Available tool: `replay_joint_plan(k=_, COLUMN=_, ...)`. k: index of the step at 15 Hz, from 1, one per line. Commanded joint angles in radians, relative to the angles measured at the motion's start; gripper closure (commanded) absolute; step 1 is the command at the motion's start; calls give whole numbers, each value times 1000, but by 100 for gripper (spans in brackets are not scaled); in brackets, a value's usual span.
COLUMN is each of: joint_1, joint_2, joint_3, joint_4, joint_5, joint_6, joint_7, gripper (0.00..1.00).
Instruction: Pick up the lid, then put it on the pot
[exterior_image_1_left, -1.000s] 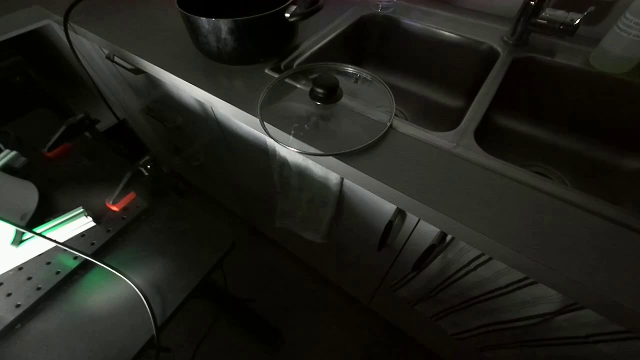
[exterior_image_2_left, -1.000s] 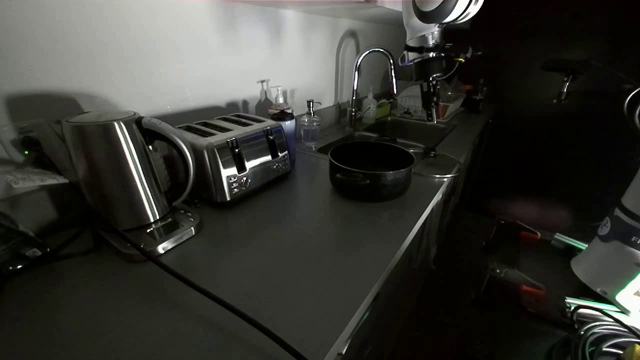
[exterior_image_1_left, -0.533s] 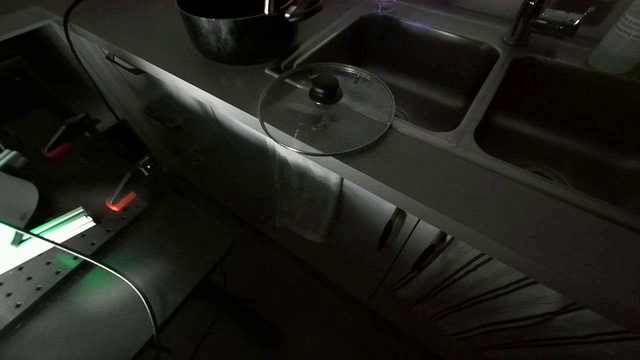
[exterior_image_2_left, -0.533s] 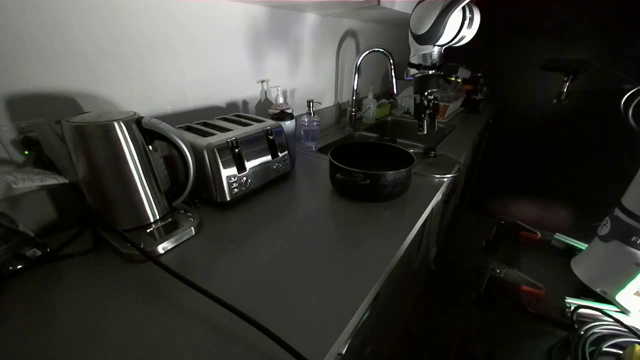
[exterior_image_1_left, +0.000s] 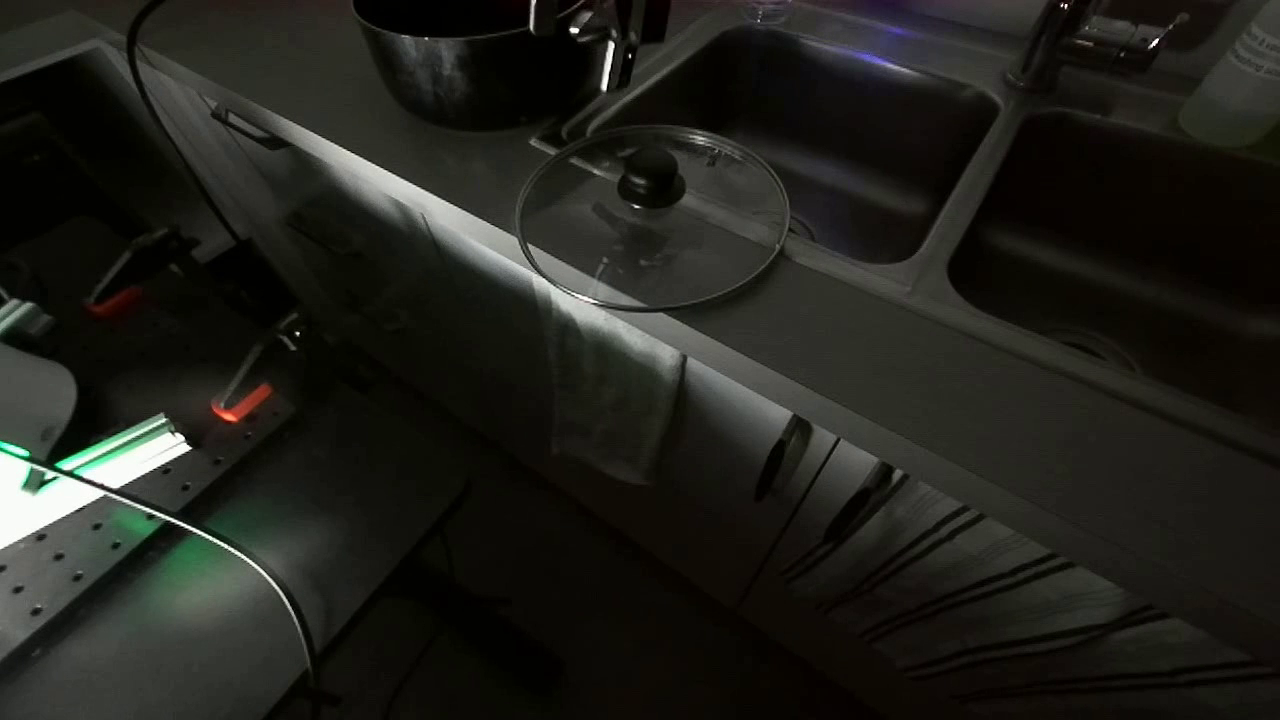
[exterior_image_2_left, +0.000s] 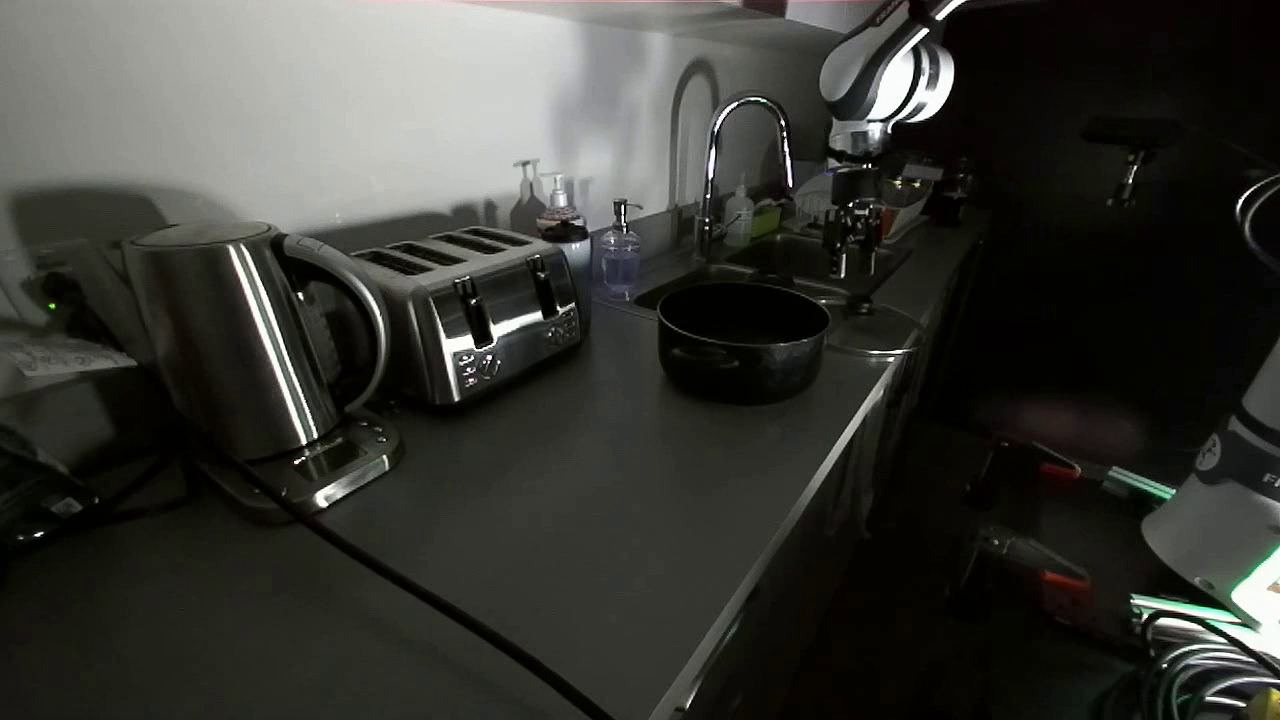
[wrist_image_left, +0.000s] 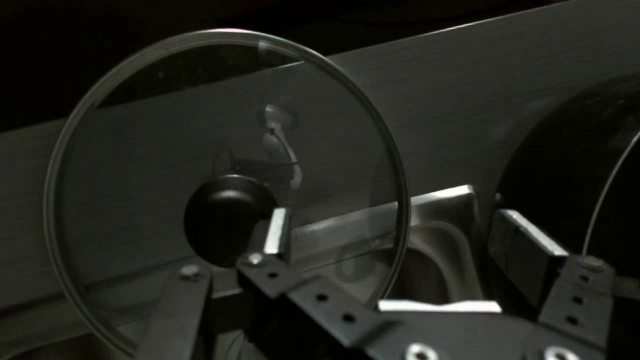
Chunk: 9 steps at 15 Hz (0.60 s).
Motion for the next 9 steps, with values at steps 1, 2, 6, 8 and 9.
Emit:
replay_joint_plan(k=1, joint_1=-25, joint_2=35, joint_3=-7, joint_4=30, joint_5=23, joint_6=8, joint_7=22, gripper=0)
replay_joint_plan(k=2, joint_1=-31, joint_2=39, joint_3=-9, joint_4=31, joint_5=21, joint_6=6, joint_7=26, gripper=0)
replay_joint_plan(k=6, joint_1=-52, joint_2=50, joint_3=-21, joint_4=27, joint_5=15, joint_6=5, joint_7=52, gripper=0)
replay_joint_plan(k=8, joint_1=-62, joint_2=58, joint_3=-28, joint_4=30, joint_5=14, joint_6=2, joint_7=67, gripper=0)
replay_joint_plan(k=9, joint_1=-68, joint_2=62, joint_3=-33, joint_4=33, joint_5=17, joint_6=0, joint_7=71, gripper=0)
